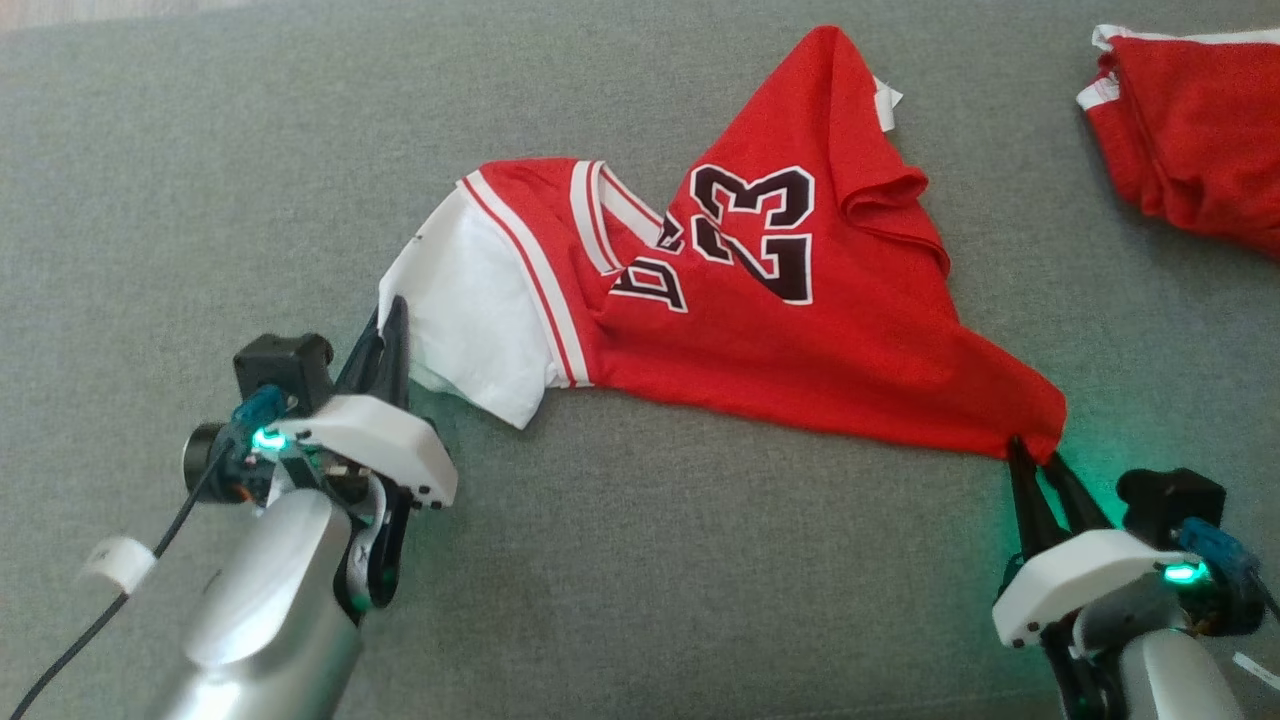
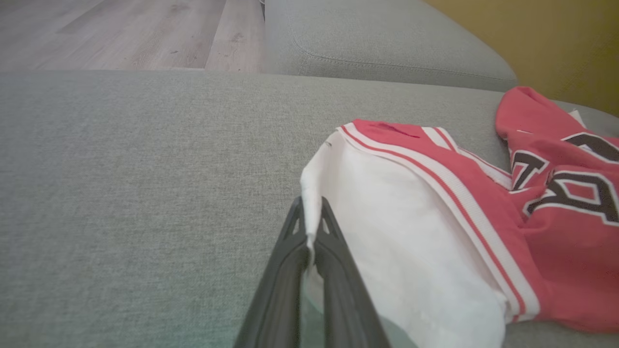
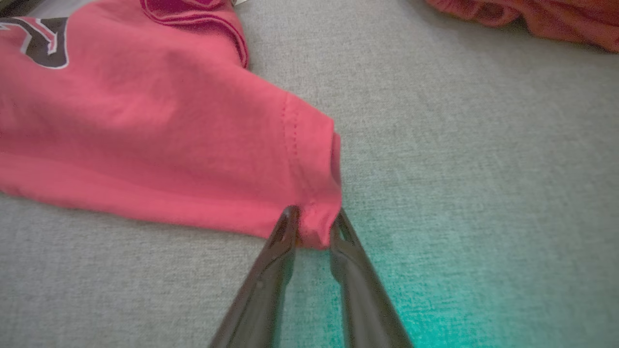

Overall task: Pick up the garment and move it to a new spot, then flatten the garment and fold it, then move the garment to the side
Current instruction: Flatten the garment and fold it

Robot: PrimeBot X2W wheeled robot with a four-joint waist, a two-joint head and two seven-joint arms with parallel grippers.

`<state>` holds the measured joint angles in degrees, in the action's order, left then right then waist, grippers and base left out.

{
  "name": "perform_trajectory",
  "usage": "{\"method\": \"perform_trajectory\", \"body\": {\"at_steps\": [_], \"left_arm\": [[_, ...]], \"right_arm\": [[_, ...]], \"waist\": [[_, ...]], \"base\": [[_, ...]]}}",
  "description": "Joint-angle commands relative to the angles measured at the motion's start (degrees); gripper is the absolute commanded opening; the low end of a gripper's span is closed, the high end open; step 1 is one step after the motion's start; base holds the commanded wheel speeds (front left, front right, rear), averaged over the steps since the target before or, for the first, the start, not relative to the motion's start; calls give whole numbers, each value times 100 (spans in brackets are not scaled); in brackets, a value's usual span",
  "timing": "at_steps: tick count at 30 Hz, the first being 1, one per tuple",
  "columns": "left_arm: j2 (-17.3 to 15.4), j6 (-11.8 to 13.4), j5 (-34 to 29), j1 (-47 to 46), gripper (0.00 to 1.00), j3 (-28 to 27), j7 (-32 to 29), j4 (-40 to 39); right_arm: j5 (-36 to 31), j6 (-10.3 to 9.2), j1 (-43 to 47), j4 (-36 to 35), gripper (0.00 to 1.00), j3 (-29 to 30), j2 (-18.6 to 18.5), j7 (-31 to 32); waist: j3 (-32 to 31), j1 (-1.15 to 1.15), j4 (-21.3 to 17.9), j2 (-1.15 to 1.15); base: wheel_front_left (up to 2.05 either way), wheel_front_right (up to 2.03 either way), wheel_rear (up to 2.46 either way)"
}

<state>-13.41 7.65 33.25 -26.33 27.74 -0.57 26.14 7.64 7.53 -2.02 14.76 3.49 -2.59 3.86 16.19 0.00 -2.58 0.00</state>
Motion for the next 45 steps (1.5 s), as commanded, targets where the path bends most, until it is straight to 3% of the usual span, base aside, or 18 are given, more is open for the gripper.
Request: {"method": "perform_trajectory", "body": {"at_steps": [1, 9, 18, 24, 32, 39, 45], "left_arm": [[-188, 61, 48, -18, 0, -252, 76, -267], [-136, -50, 417, 279, 0, -406, 112, -753], [-213, -276, 948, 419, 0, -554, -261, -1994], [-374, -221, 1346, 149, 0, -815, -769, -3040], [-553, 87, 1821, -672, 0, -1358, -1390, -4056], [-825, 263, 1686, -1572, 0, -1419, -1874, -4463], [-931, 303, 1400, -2211, 0, -1227, -2108, -3664]], "right_arm": [[91, -4, -179, -83, 0, -199, -29, -97], [651, -4, -272, -283, 0, -471, -29, -233], [923, -4, -473, -1820, 0, -547, -237, -112], [965, -4, -821, -2712, 0, -282, -440, 295], [862, -4, -1497, -3524, 0, 195, -653, 814], [849, -4, -2123, -3684, 0, 333, -918, 1239], [745, -4, -2609, -2914, 0, 30, -1153, 1608]], "waist": [[-49, 0, -9, 0], [-298, 0, -24, 0], [-1103, 0, 121, 0], [-1709, 0, 308, 0], [-1990, 0, 475, 0], [-1934, 0, 525, 0], [-1555, 0, 531, 0]], "base": [[0, 0, 0], [0, 0, 0], [0, 0, 0], [0, 0, 0], [0, 0, 0], [0, 0, 0], [0, 0, 0]]}}
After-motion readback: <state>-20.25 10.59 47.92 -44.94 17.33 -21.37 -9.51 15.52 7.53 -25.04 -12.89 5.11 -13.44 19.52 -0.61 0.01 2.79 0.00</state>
